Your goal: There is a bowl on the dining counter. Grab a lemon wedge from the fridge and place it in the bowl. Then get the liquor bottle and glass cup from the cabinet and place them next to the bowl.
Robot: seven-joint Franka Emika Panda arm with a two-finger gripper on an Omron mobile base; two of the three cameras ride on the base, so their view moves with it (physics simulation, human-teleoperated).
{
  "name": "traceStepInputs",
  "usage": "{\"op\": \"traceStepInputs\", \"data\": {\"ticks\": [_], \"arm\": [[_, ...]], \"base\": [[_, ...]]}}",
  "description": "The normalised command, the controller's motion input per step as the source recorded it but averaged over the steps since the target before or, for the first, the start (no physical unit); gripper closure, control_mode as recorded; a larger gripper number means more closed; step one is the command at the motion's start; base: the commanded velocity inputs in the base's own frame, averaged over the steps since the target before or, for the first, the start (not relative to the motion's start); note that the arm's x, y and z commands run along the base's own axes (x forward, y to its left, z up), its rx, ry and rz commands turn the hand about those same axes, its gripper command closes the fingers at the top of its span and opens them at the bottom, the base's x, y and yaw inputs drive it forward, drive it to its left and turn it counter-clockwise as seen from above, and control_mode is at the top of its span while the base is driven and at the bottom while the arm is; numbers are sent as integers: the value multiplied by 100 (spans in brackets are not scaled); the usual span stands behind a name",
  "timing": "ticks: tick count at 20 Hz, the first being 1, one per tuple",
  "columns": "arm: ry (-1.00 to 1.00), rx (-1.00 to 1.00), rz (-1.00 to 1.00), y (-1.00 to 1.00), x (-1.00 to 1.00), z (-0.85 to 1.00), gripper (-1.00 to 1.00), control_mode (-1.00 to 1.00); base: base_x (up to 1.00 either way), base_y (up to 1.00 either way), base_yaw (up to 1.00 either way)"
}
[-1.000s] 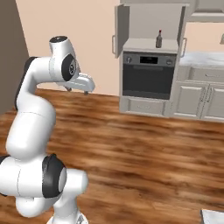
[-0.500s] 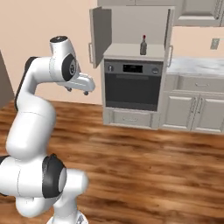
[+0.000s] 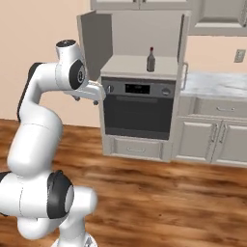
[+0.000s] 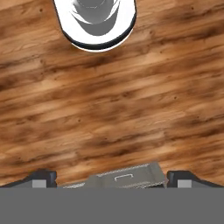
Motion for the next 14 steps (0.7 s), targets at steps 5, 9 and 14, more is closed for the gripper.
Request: {"op": "traceStepInputs", "data": {"ticks": [5, 9, 14], "arm": [[0, 0, 0, 0, 0, 0, -100, 100], [0, 0, 0, 0, 0, 0, -100, 100], [0, 0, 0, 0, 0, 0, -100, 100]], "base": [[100, -8, 0], [100, -17, 0], [100, -28, 0]]}}
